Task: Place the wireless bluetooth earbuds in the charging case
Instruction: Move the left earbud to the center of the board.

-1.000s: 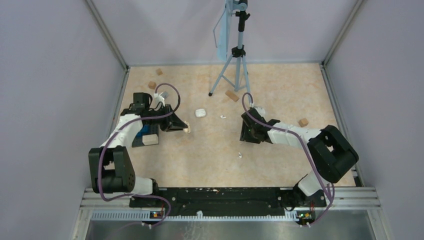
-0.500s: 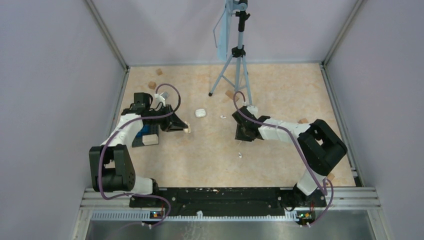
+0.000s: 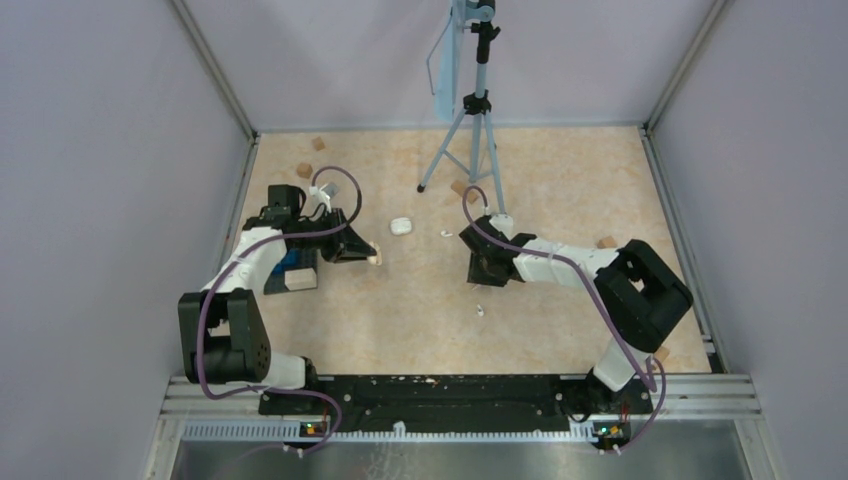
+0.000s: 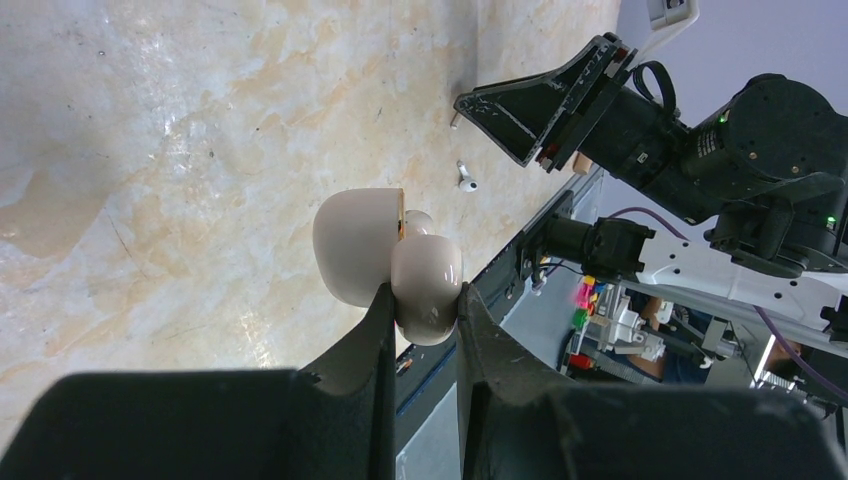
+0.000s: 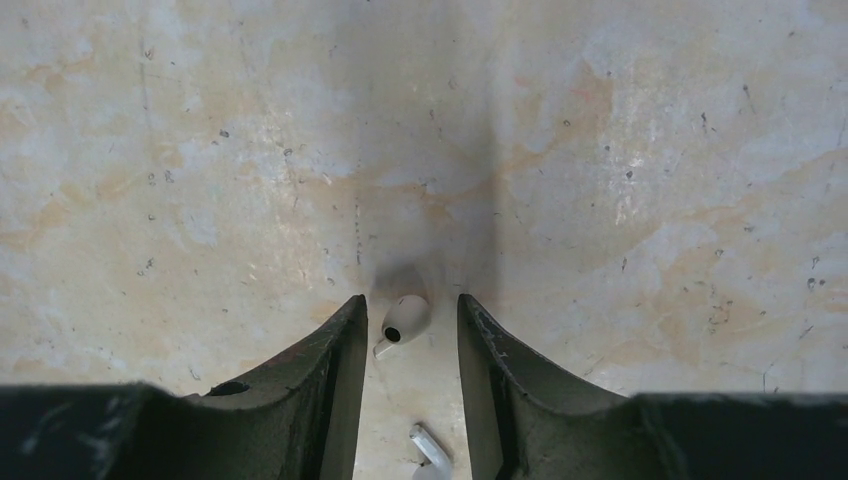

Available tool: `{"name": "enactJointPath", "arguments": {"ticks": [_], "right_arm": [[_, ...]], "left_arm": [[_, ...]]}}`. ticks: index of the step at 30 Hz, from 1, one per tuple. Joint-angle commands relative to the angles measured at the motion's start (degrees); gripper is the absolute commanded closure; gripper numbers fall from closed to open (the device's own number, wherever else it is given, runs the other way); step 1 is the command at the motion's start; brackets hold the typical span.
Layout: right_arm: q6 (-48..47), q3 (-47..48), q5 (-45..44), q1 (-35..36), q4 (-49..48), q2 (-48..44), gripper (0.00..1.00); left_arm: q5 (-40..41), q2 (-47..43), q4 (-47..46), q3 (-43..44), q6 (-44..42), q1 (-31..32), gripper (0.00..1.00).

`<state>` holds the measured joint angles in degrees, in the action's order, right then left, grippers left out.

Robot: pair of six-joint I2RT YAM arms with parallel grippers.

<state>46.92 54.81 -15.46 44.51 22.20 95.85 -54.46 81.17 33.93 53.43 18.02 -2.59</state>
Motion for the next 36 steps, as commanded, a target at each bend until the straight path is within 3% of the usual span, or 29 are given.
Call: {"name": "enactJointPath", "arguments": {"ticks": [1,7,19,31,36], "right_arm": [[4.0,1.2,-1.2,0.4,3.2,-0.7,0.64],[7.0,3.5,-1.4,0.9,5.1,2.7,0.7],[4.0,6.3,-4.5,2.7,9.4,3.1,0.8],[0.9,4.6,-4.4,3.0,10.4,0.2,0.67],[1.4,4.1,-5.0,2.9,11.2,0.2,0.67]], "left_arm": [[-1.7,0.3,-2.2,0.0,-0.6,0.3,1.0],[-1.7,0.5,-2.1,0.0,-1.0,0.4,1.0],[-1.9,0.8,-2.4,-0.3,-1.1,0.4,1.0],[-1.9,0.8,-2.4,-0.3,-0.9,0.4,1.0],[-1.9,0.9,-2.4,-0.1,-0.8,0.5,1.0]]}}
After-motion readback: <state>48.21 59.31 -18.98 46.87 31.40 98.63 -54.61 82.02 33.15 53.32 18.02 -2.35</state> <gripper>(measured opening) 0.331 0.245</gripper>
